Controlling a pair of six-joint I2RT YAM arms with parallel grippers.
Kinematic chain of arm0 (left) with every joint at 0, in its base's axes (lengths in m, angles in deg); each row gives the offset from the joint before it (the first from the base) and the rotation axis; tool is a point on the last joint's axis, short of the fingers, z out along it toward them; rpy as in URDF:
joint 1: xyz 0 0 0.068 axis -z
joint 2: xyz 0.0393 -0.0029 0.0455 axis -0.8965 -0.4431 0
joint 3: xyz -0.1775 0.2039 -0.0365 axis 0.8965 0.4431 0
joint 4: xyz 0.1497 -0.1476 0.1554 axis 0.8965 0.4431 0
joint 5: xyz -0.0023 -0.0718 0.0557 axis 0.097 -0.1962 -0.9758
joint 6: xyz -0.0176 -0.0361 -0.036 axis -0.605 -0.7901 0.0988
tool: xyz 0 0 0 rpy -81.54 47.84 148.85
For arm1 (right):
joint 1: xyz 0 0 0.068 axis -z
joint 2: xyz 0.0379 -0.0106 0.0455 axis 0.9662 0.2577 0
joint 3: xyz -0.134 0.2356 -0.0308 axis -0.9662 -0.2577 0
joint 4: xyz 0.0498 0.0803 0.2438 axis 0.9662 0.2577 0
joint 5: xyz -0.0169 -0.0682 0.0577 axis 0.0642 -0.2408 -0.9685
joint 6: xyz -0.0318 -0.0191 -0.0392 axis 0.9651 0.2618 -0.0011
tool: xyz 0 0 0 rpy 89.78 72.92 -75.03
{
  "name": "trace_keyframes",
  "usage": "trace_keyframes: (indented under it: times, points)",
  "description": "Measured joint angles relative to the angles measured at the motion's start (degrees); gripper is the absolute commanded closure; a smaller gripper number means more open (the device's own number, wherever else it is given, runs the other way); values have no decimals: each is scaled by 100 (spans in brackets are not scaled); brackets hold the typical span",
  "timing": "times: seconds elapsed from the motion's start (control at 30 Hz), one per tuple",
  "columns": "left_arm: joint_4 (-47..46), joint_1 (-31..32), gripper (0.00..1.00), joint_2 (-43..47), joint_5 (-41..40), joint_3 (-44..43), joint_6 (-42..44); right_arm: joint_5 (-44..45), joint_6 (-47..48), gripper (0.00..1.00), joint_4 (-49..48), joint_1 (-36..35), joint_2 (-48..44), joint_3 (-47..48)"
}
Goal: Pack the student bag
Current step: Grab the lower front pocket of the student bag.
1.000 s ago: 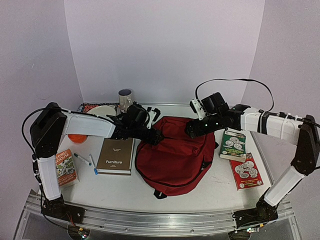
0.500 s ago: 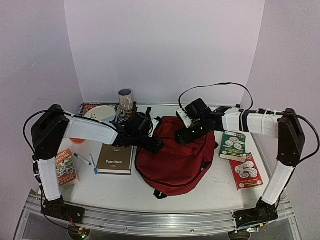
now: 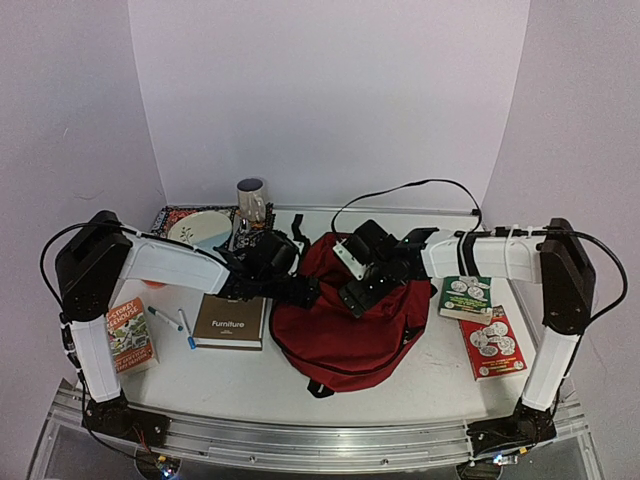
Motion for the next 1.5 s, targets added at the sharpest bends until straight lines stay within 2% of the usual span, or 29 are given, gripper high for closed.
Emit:
trace_keyframes:
  times: [0.2,0.6,0.93,1.33,1.43,1.5]
  points:
    - [2,0,20,61,-75,7,-379,86,67,3,98,-59,-27,0]
    - [3,0,19,499,-141,225,-416,709,458,6,262,-59,-311,336]
    - [6,0,19,526,-170,221,-312,927,616,12,276,-59,326,718]
    - [6,0,19,526,-191,221,-245,1392,663,34,290,-61,875,817]
    - [6,-1,19,526,-191,224,-247,1584,657,44,290,-61,882,905]
    - [7,0,19,526,-191,238,-249,1689,683,55,285,-61,888,951]
